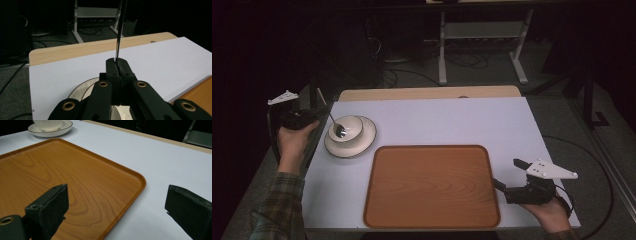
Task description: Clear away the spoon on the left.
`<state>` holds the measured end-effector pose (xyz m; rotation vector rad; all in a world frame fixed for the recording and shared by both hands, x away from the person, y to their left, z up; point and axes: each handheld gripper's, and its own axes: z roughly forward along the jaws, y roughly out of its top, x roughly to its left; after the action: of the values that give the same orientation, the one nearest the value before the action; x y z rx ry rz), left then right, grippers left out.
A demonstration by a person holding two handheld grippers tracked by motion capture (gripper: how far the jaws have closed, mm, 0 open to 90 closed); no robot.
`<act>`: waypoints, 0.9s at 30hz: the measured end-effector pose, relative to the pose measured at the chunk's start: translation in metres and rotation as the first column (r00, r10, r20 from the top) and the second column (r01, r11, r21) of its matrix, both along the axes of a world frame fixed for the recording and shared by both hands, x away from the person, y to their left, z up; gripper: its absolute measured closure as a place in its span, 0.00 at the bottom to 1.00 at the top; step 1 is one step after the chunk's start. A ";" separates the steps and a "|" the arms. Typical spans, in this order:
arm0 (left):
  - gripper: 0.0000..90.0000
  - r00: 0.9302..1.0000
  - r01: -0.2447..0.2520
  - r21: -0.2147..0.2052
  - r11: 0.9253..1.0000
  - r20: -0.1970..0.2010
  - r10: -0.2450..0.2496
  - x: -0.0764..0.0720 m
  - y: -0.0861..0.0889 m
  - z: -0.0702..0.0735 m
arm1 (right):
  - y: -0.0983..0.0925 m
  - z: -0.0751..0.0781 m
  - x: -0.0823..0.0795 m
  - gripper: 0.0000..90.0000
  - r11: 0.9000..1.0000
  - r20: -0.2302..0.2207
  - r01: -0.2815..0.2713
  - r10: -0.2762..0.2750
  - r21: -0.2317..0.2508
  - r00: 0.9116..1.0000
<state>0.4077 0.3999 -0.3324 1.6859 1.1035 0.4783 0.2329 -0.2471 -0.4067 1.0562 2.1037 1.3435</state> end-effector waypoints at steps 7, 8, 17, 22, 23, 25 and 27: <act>0.99 0.999 0.043 -0.010 0.999 0.007 -0.043 -0.006 -0.007 0.013 | 0.000 0.000 0.000 0.05 1.000 0.003 -0.001 0.001 -0.001 1.000; 0.99 0.999 0.050 -0.009 0.999 0.006 -0.050 -0.008 -0.008 0.014 | 0.000 0.000 0.000 0.05 1.000 0.003 -0.001 0.001 -0.002 1.000; 0.98 0.995 0.101 0.007 0.995 0.014 -0.101 -0.022 -0.019 0.023 | 0.000 0.001 -0.001 0.05 1.000 0.004 -0.001 0.001 0.002 1.000; 0.98 0.993 0.120 0.019 0.993 0.010 -0.121 -0.030 -0.025 0.022 | -0.001 0.000 -0.001 0.05 1.000 0.003 0.000 0.000 0.002 1.000; 0.98 0.992 0.121 0.017 0.993 0.016 -0.121 -0.033 -0.028 0.021 | 0.000 0.000 -0.001 0.05 1.000 0.003 -0.002 0.002 0.002 1.000; 0.98 0.992 0.126 0.011 0.992 0.017 -0.126 -0.037 -0.030 0.019 | 0.000 0.000 -0.001 0.05 1.000 0.003 -0.005 0.005 0.000 1.000; 0.98 0.991 0.130 0.006 0.991 0.018 -0.130 -0.041 -0.033 0.018 | 0.000 0.000 -0.001 0.05 1.000 0.004 -0.005 0.005 0.001 1.000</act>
<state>0.3671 0.3668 -0.3144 1.7422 0.9722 0.4129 0.2317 -0.2469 -0.4063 1.0484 2.1050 1.3478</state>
